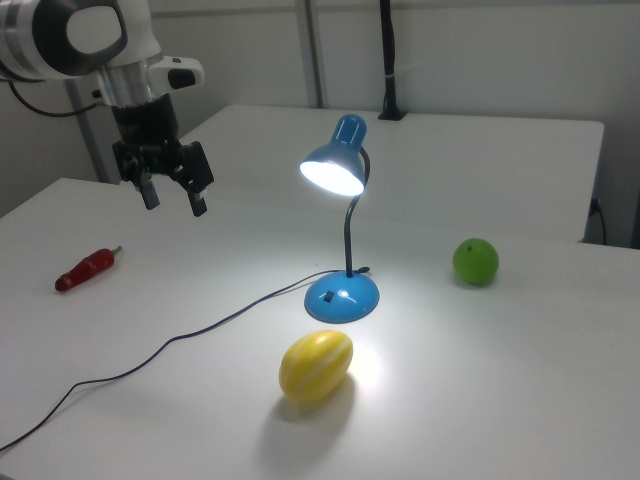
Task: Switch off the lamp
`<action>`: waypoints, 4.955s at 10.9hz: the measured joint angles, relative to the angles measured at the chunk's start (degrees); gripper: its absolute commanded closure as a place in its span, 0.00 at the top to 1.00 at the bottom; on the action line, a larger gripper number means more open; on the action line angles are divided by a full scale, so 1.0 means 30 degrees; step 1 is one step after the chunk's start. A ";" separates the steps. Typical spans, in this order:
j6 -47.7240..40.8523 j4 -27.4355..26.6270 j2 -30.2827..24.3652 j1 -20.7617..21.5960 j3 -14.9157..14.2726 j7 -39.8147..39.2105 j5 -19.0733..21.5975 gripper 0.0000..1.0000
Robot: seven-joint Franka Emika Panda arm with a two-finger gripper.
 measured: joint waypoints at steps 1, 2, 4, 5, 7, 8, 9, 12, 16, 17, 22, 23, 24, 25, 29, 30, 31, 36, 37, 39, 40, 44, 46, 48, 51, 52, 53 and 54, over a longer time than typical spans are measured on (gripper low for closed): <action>0.0000 0.0047 0.0000 -0.0031 -0.0001 0.0001 0.0000 1.00; 0.0000 0.0060 0.0000 -0.0051 -0.0004 0.0003 0.0000 1.00; 0.0000 0.0081 0.0000 -0.0203 -0.0006 0.0003 0.0000 1.00; 0.0000 0.0081 0.0000 -0.0248 -0.0006 0.0003 0.0000 1.00; 0.0000 0.0083 0.0000 -0.0252 -0.0005 0.0003 0.0000 1.00; 0.0000 0.0084 0.0000 -0.0252 -0.0005 0.0003 0.0000 1.00; 0.0000 0.0089 0.0000 -0.0252 -0.0005 0.0003 0.0000 0.99; 0.0000 0.0091 0.0000 -0.0252 -0.0005 0.0003 0.0000 0.21; 0.0000 0.0091 0.0000 -0.0253 -0.0005 0.0004 0.0000 0.00; 0.0000 0.0091 0.0000 -0.0252 -0.0005 0.0004 0.0000 0.00; -0.0001 0.0085 0.0182 -0.0328 -0.0025 0.0005 0.0001 0.00; -0.0001 0.0084 0.0396 -0.0558 -0.0034 0.0012 0.0000 0.00; 0.0352 0.0063 0.0712 -0.0888 -0.0038 0.0012 0.0000 0.00; 0.1165 -0.0032 0.1118 -0.1199 -0.0039 0.0012 0.0000 0.00; 0.5365 -0.0996 0.2947 -0.2429 -0.0053 0.0301 0.0000 0.00; 0.6285 -0.1350 0.3227 -0.2609 -0.0053 0.0407 0.0001 0.00; 0.7405 -0.1864 0.3469 -0.2698 -0.0053 0.0441 0.0001 0.00; 1.2835 -0.3111 0.5659 -0.3451 -0.0057 0.0708 0.0001 0.00; 1.3764 -0.3115 0.6097 -0.3700 -0.0057 0.0708 0.0001 0.00; 1.5353 -0.3123 0.7011 -0.3879 -0.0057 0.0708 0.0000 0.00; 1.6180 -0.3124 0.7454 -0.3879 -0.0041 0.0708 0.0000 0.00; 1.8059 -0.3104 0.8290 -0.3875 0.0068 0.0708 0.0000 0.00; 1.8742 -0.3106 0.8543 -0.3856 0.0142 0.0708 -0.0001 0.00; 1.8948 -0.3102 0.8649 -0.3804 0.0164 0.0708 -0.0001 0.00; 1.9020 -0.3087 0.8651 -0.3728 0.0211 0.0708 -0.0001 0.00; 1.9020 -0.3086 0.8651 -0.3714 0.0237 0.0708 -0.0001 0.00; 1.9020 -0.3086 0.8656 -0.3709 0.0258 0.0708 -0.0001 0.00; 1.9021 -0.3086 0.8685 -0.3709 0.0270 0.0708 -0.0001 0.00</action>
